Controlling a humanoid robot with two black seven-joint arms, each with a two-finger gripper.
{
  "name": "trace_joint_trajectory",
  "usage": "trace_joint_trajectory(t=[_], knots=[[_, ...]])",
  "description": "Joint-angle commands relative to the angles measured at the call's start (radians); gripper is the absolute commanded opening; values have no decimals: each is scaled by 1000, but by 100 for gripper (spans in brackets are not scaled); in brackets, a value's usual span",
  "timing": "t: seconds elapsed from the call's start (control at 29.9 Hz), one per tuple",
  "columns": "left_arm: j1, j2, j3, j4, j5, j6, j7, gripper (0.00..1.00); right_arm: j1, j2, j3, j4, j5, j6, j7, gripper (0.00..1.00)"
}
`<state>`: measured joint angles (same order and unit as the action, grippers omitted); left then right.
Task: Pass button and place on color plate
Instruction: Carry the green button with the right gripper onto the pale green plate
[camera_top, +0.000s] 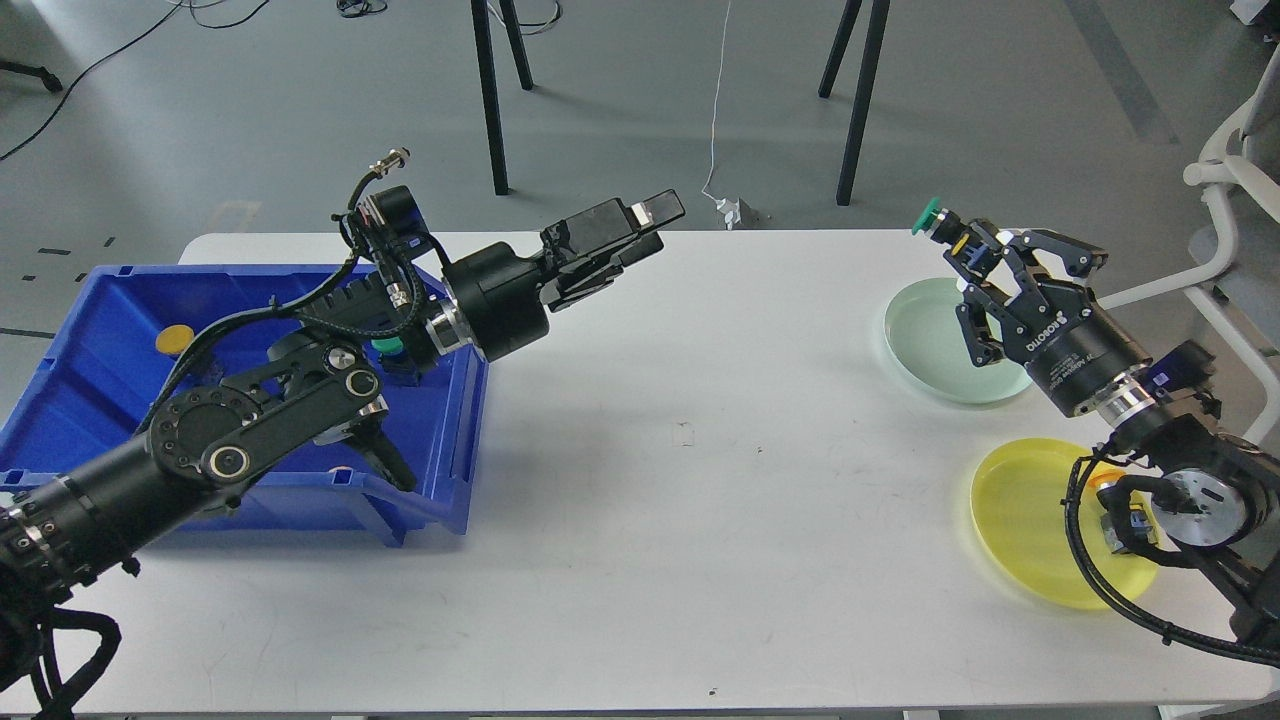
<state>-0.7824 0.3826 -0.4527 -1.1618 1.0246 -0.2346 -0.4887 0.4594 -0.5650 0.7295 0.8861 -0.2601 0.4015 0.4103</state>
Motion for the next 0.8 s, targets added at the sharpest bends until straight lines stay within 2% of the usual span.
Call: trace_joint_trajectory(t=[0.0,0.23,0.6,0.67,0.77], knots=[[0,-1,0,1,0,0,0,82,25,11,-57,-113,-14,-96,-10,1],[2,-1,0,1,0,0,0,82,145,126,-218,-317,-14,-268,-27,1],[2,-2,-3,13,-1,0,0,82,236,255,-354,-510,-14,-362,-27,3],[2,-2,-3,13,-1,0,0,82,236,255,-357,-515,-14,-365,-27,7],[2,-2,-3,13,-1,0,0,82,236,255,-357,-513,-14,-365,-27,17]])
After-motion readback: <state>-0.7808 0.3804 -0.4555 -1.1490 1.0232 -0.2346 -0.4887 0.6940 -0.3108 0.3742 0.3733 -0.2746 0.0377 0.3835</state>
